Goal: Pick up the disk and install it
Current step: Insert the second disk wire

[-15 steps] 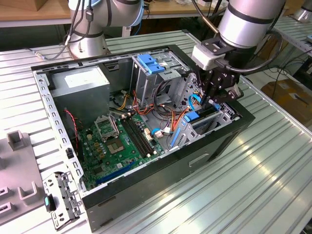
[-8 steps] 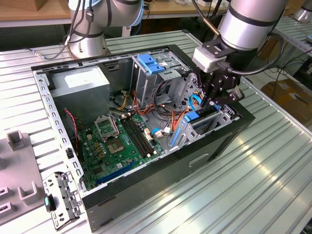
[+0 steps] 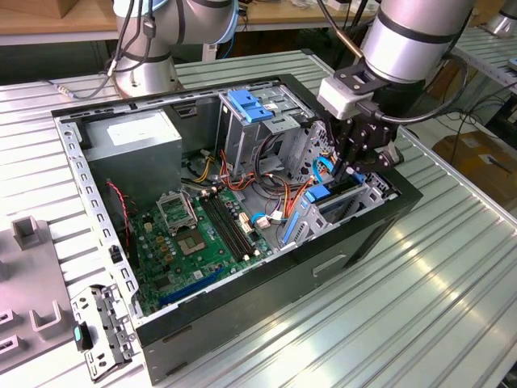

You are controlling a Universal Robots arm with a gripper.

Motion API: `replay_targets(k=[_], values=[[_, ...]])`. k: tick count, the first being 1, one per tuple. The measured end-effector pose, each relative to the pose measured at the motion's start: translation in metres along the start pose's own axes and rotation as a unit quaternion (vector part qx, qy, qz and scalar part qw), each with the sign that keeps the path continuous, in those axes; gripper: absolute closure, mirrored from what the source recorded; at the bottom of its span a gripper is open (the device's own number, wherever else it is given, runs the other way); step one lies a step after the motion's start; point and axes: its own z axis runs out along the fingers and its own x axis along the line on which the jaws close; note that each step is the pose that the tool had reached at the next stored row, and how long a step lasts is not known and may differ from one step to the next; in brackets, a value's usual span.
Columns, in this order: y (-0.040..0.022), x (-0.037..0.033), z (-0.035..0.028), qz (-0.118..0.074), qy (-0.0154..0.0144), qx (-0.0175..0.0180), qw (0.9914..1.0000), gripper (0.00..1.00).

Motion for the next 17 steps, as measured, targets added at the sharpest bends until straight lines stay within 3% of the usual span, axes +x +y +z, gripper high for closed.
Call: replay_targets(k=[12, 17], values=[[0.0000, -0.0019, 0.0045, 0.000, 0.0001, 0.0004, 1.00000, 0.84], [0.0001, -0.0019, 0.0047, 0.000, 0.0000, 0.0042, 0.99999, 0.84]])
